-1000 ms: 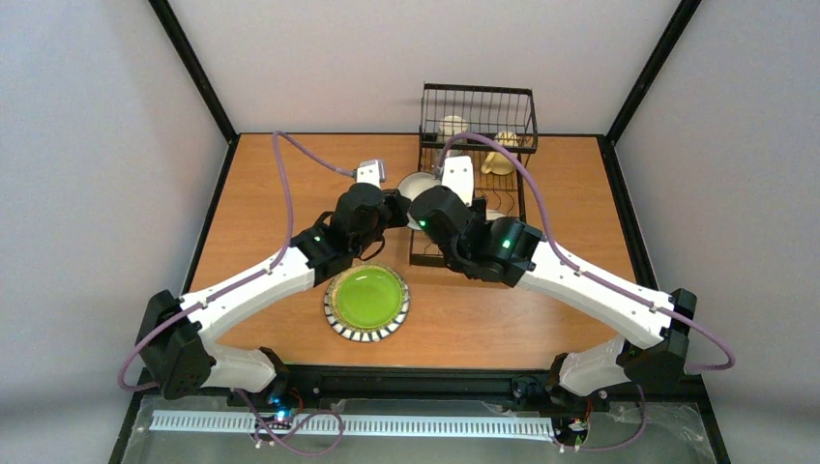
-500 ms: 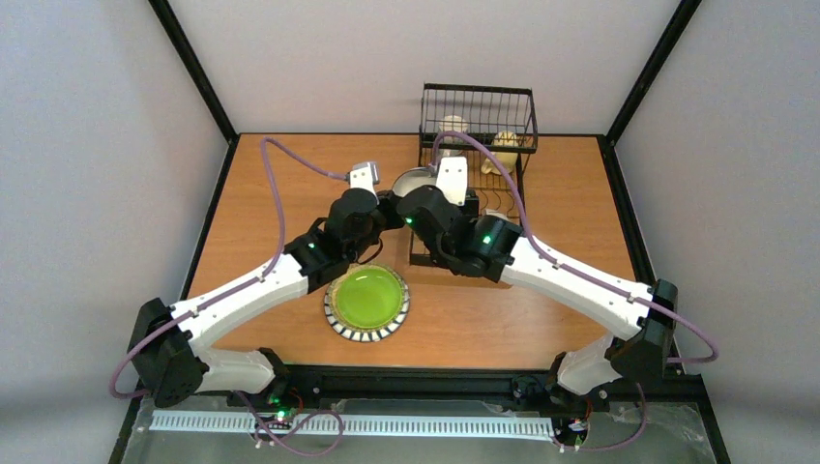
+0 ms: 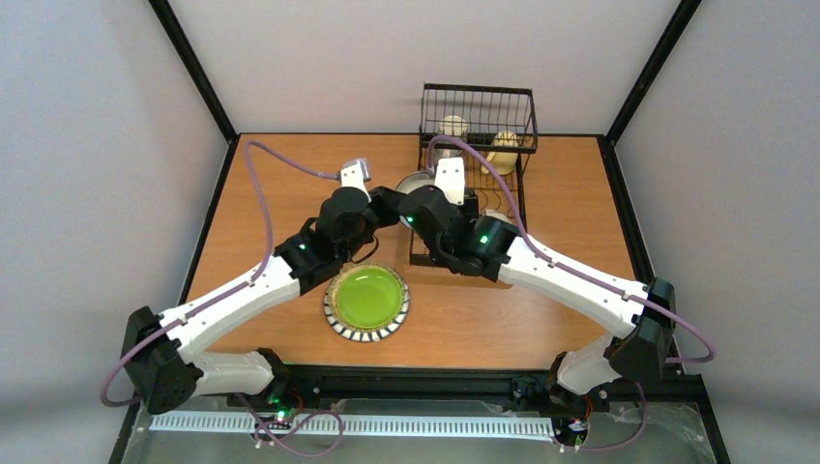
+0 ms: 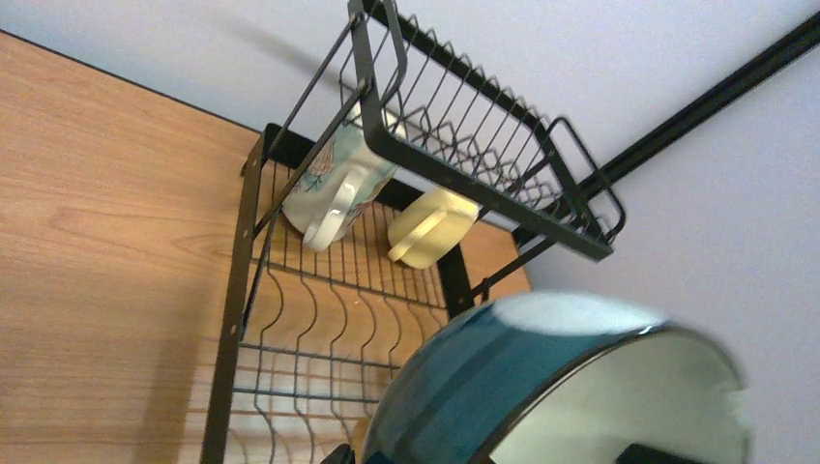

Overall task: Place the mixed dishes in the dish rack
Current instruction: Pass from the left arm to the right, then pass from the right arm to the left

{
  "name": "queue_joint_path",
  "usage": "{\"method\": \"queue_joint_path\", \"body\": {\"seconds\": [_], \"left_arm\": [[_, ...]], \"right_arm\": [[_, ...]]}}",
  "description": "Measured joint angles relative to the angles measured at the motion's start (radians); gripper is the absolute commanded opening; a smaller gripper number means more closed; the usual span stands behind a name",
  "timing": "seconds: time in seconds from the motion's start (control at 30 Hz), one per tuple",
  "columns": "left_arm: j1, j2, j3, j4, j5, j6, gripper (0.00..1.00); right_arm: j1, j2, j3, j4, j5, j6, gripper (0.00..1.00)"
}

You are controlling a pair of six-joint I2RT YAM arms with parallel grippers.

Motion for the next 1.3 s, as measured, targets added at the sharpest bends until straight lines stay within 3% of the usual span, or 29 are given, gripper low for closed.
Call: {"method": "queue_joint_path", "body": {"seconds": [0.17,0.67,0.93,1.3], "left_arm": [[0.003,-0.045,0.004,-0.006,-0.01,-0.015,0.79],[0.003,-0.07,0.125,-0.178,0.014,-0.019,0.8],[0.003,-0.079,0.198,-0.32,0.046,-0.106,0.8],[0.003,-0.047,0.27,-0.367,0.158,-0.271,0.86]], "right_arm": [[-0.002,0.0,-0.01,0.027,-0.004,-0.049,0.02],[-0.021,-0.082,-0.208,0.301,0.004,-0.236,0.02],[-0.035,-0.152,-0.373,0.632,0.017,-0.463,0.02],[-0.072,-0.222,-0.557,1.145,-0.003,-0.835,0.02]]}}
